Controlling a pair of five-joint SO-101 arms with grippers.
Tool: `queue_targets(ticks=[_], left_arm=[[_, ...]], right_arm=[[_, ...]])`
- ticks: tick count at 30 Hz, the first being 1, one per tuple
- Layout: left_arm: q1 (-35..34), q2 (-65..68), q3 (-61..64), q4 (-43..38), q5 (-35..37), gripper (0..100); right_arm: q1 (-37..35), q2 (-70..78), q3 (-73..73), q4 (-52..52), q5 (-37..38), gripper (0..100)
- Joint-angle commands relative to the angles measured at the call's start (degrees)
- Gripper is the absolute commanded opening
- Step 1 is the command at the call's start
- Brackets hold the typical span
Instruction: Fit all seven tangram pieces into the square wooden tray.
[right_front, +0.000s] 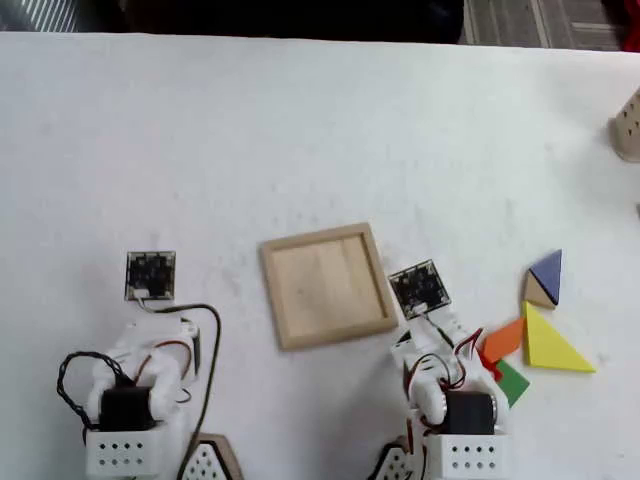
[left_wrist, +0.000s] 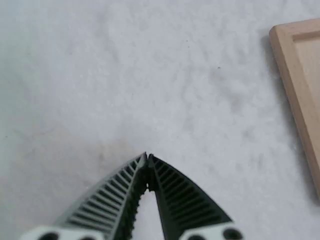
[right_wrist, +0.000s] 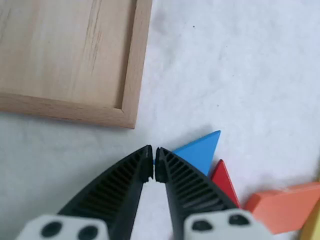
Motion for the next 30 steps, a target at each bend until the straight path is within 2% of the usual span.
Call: queue_targets(ticks=[1, 14, 21, 27, 30], left_arm=[[-0.1, -0.9, -0.4, 0.4, -0.2, 2], [-0.1, -0.9, -1.5, -1.0, -0.1, 3], [0.2, -0.9, -6.0, -4.4, -0.2, 3], [7.2, -0.9, -7.0, -10.6, -0.4, 3], [10.7, -0.7, -10.5, -9.3, 0.2, 9]], right_arm=[[0.0, -0.6, 0.4, 0.4, 0.4, 2.0], [1.0, -0.6, 0.4, 0.4, 0.8, 2.0], [14.3, -0.7, -3.4, 0.0, 0.8, 2.5], [17.9, -0.7, -3.1, 0.2, 0.9, 2.4], [18.8, -0.7, -2.5, 0.2, 0.9, 2.3]])
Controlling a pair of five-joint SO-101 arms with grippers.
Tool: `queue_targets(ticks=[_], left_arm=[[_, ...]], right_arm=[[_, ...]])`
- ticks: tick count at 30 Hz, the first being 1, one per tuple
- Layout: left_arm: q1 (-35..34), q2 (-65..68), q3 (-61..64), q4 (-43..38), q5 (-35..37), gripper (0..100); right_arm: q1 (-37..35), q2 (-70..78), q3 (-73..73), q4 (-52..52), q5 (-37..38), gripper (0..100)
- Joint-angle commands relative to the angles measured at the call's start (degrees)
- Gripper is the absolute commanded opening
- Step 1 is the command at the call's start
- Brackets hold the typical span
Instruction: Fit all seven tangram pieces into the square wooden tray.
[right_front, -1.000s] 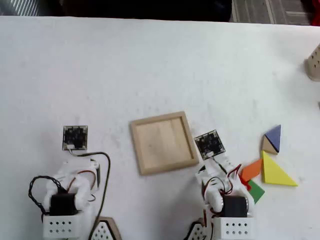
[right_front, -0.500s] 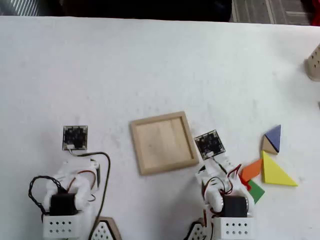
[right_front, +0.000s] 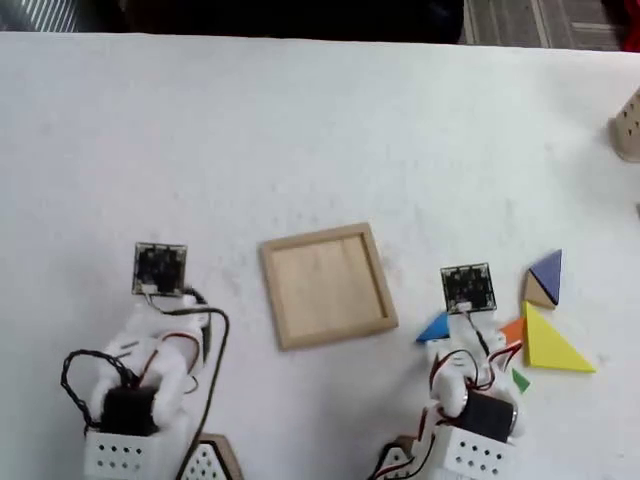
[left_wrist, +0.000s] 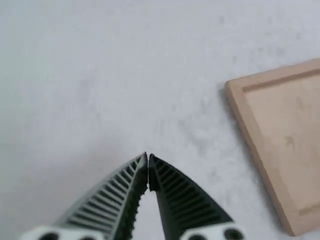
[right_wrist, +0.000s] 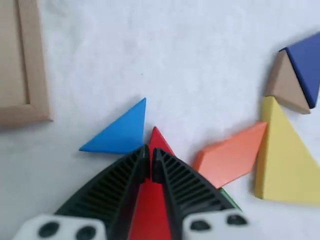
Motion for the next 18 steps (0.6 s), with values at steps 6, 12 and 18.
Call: queue_targets(ticks=[6, 12, 18], left_arm=[[8.6, 2.0, -16.3, -0.2, 8.4, 19], [11.6, 23.8, -26.8, -3.5, 13.6, 19], [11.9, 49.3, -38.5, -7.6, 22.2, 19]], right_arm=[[1.1, -0.7, -1.1, 0.1, 0.5, 2.2], [1.2, -0.7, -1.0, 0.1, 0.5, 2.2], [1.3, -0.7, -0.9, 0.1, 0.5, 2.2]])
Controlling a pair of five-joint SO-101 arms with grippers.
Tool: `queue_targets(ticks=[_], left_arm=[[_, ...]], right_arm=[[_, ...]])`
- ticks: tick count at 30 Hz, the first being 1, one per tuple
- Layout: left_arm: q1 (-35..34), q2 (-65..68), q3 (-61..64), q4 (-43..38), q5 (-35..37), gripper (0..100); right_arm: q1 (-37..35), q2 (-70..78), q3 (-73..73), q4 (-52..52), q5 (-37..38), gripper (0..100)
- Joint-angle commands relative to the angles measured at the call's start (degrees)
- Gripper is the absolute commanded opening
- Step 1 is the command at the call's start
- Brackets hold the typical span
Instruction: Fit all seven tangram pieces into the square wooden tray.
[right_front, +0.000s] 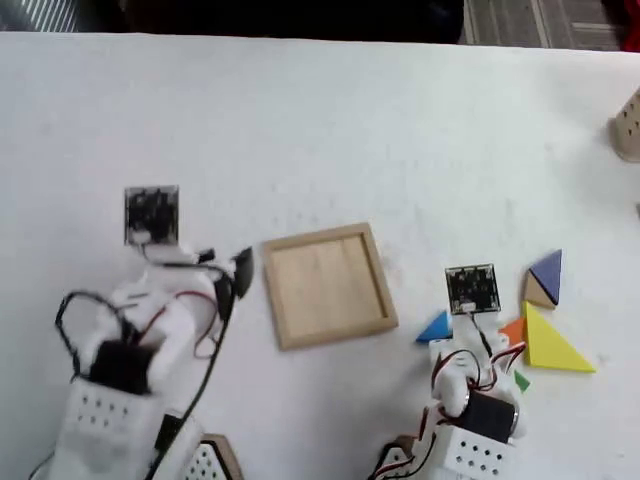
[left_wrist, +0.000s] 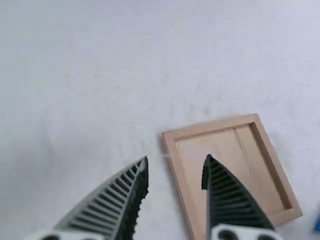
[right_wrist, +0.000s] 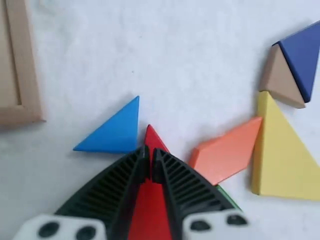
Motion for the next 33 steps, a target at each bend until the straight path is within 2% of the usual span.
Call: queue_targets(ticks=[1, 7, 13, 20, 26, 33], left_arm=[[1.8, 19.6, -9.9, -4.0, 7.0, 19], [6.3, 40.0, -15.0, -8.7, 12.2, 19], [4.7, 57.4, -18.0, -15.8, 15.9, 19], [3.6, 73.7, -26.2, -16.7, 15.9, 19], [3.6, 79.3, -32.1, -13.4, 15.9, 19], [2.9, 79.7, -32.9, -13.3, 15.6, 19]], right_arm=[[0.5, -0.7, -0.9, 0.1, 0.5, 2.2], [0.5, -0.7, -0.9, 0.1, 0.5, 2.2], [0.6, -0.7, -0.9, 0.2, 0.5, 2.1], [0.6, -0.7, -0.9, 0.2, 0.5, 2.1], [0.7, -0.7, -0.9, 0.3, 0.5, 2.1], [0.7, -0.7, -0.9, 0.3, 0.5, 2.1]])
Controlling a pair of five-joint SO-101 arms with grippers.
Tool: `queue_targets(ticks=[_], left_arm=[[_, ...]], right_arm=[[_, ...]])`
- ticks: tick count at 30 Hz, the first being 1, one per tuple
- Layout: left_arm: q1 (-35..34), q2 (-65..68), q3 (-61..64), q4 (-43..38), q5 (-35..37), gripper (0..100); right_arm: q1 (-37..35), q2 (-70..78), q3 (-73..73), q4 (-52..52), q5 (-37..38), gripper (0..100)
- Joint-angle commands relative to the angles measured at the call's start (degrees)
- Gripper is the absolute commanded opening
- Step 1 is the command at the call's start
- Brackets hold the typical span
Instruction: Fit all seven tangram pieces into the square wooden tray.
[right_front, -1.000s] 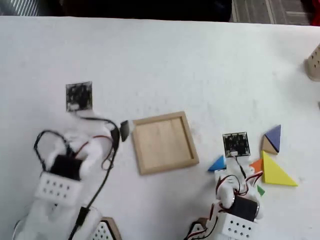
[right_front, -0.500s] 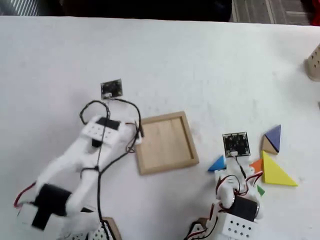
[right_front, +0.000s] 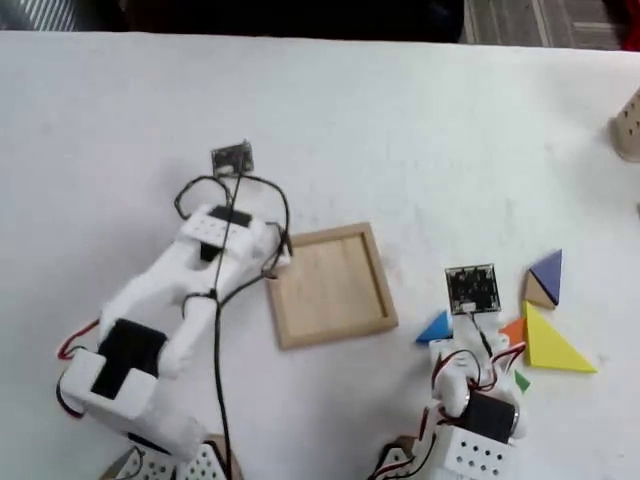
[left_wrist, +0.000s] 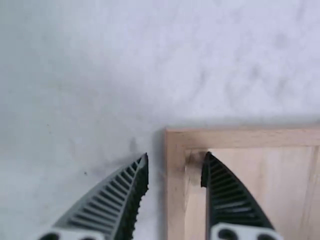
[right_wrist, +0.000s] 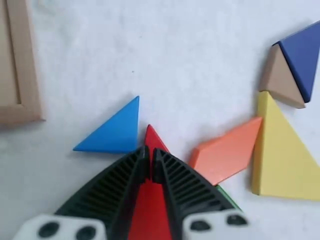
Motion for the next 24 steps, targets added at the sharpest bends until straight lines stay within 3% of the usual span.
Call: queue_targets(ticks=[1, 6, 8, 14, 24], left_arm=[[-1.8, 1.1, -1.4, 0.0, 0.2, 18], [-4.7, 1.1, -3.0, -0.1, 0.0, 1], [-5.1, 1.1, -3.1, -0.1, 0.0, 5], [-5.1, 1.0, -4.0, 0.0, -0.2, 2], [-5.2, 1.1, -11.9, 0.0, -18.5, 3]], right_arm=[[0.7, -0.7, -0.9, 0.3, 0.5, 2.1], [0.7, -0.7, -0.9, 0.3, 0.5, 2.1], [0.7, -0.7, -0.9, 0.3, 0.5, 2.1], [0.7, -0.7, -0.9, 0.3, 0.5, 2.1], [0.7, -0.7, -0.9, 0.3, 0.5, 2.1]])
